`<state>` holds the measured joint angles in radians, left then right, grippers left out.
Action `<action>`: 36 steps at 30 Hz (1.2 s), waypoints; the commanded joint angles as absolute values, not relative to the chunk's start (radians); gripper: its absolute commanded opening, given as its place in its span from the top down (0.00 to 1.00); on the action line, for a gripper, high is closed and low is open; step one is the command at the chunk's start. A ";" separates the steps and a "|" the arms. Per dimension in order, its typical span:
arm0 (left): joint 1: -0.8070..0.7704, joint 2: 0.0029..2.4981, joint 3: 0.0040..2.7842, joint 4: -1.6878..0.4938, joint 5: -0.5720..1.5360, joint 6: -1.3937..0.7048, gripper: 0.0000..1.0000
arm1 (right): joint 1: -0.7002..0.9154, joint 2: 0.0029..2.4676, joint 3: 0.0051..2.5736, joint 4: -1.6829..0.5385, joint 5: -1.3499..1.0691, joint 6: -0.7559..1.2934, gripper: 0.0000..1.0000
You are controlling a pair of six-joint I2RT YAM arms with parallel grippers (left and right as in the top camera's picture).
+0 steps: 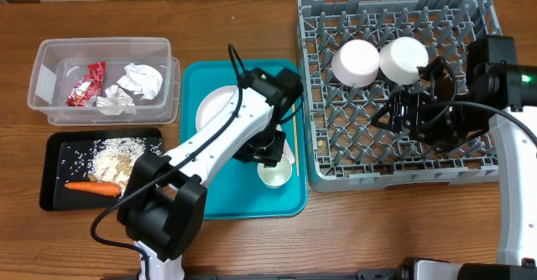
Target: Sort waste into correct bins and load items into the dishwasher
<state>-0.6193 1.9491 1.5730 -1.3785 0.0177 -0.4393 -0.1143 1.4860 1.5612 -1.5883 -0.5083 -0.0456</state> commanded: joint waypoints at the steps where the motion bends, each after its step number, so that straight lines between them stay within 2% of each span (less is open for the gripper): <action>1: -0.616 1.956 1.518 -1.332 0.031 -0.457 0.58 | -0.112 1.483 1.559 -1.580 -0.505 -0.051 0.00; 3: -0.615 1.956 1.497 -1.310 0.034 -0.457 0.65 | -0.112 1.483 1.559 -1.580 -0.505 -0.051 0.00; 7: -0.615 1.956 1.487 -1.300 0.034 -0.457 0.72 | -0.112 1.483 1.559 -1.580 -0.505 -0.051 0.00; 11: -0.615 1.956 1.488 -1.294 0.034 -0.457 0.96 | -0.112 1.483 1.559 -1.578 -0.505 -0.051 0.00; 19: -0.597 1.953 1.496 -1.316 0.026 -0.434 0.96 | -0.112 1.483 1.559 -1.546 -0.506 -0.051 0.00; 26: -0.508 1.940 1.642 -1.431 0.044 -0.408 0.96 | -0.112 1.483 1.559 -1.494 -0.517 -0.051 0.00; 29: -0.473 1.922 1.721 -1.438 0.149 -0.304 0.96 | -0.112 1.483 1.559 -1.503 -0.517 -0.051 0.00; 33: -0.446 1.916 1.809 -1.423 0.362 -0.056 0.96 | -0.112 1.483 1.559 -1.527 -0.517 -0.051 0.00; 36: -0.436 1.916 1.832 -1.427 0.394 0.064 0.96 | -0.112 1.483 1.559 -1.544 -0.517 -0.052 0.00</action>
<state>-0.4416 1.9438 1.7958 -1.4220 0.2687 -0.1356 -0.1143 1.4860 1.5612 -1.5391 -0.5091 -0.0456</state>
